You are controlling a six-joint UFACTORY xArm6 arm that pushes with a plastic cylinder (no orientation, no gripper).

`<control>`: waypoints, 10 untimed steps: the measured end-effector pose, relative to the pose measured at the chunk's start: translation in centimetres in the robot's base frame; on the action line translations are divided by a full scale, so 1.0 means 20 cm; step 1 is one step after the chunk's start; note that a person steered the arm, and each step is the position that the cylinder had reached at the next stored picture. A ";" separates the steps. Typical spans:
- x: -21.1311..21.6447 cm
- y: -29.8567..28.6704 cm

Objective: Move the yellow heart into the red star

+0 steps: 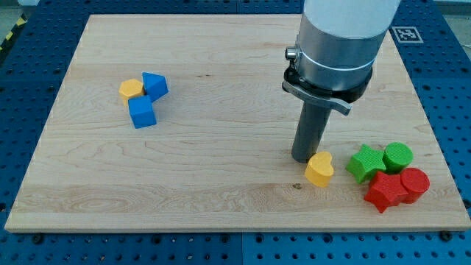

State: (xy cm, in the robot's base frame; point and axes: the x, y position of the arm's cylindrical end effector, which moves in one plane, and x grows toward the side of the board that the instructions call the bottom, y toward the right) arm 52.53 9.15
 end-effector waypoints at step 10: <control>0.19 0.03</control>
State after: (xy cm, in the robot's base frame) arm 56.26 9.85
